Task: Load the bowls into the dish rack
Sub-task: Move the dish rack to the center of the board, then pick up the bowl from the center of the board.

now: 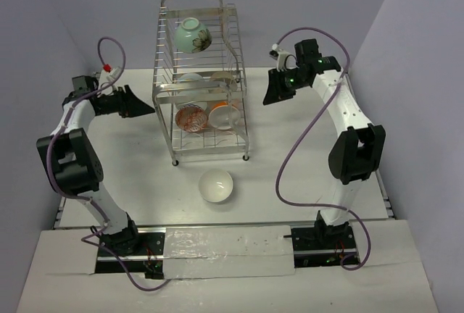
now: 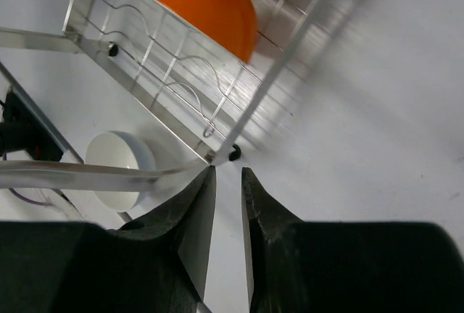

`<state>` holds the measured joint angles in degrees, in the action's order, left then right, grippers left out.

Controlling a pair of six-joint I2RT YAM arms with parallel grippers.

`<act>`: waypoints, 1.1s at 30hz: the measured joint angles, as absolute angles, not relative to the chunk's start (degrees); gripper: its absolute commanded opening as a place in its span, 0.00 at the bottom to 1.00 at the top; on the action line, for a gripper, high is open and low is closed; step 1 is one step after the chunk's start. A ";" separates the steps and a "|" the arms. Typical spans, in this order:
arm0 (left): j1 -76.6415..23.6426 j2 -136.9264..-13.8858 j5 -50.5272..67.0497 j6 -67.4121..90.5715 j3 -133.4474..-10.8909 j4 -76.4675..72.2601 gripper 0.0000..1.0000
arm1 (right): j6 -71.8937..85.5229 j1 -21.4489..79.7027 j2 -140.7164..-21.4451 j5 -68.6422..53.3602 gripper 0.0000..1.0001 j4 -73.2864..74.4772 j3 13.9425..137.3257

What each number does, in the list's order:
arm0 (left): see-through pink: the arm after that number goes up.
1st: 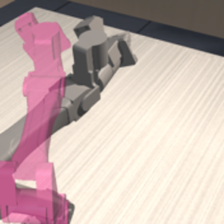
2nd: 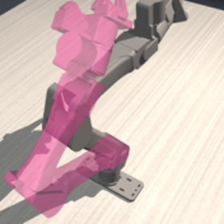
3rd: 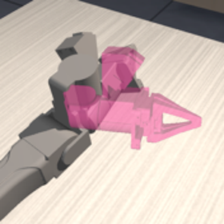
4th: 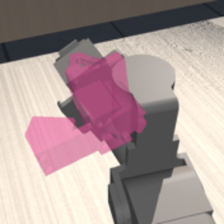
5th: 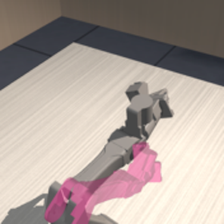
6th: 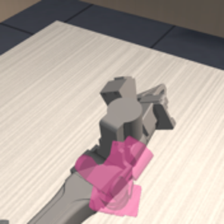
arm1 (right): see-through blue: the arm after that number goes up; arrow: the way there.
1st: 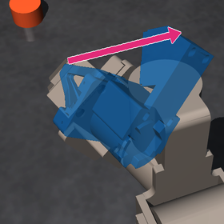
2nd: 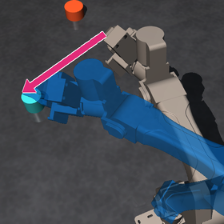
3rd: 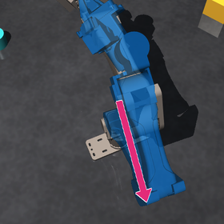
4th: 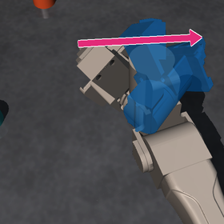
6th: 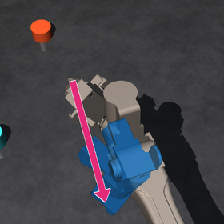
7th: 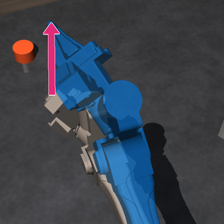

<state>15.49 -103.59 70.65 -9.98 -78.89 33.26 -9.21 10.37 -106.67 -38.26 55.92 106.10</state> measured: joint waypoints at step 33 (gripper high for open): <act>30.09 -60.01 52.16 -23.11 -36.45 25.19 0.98 | -23.14 32.77 -66.87 -22.65 0.45 57.10 61.54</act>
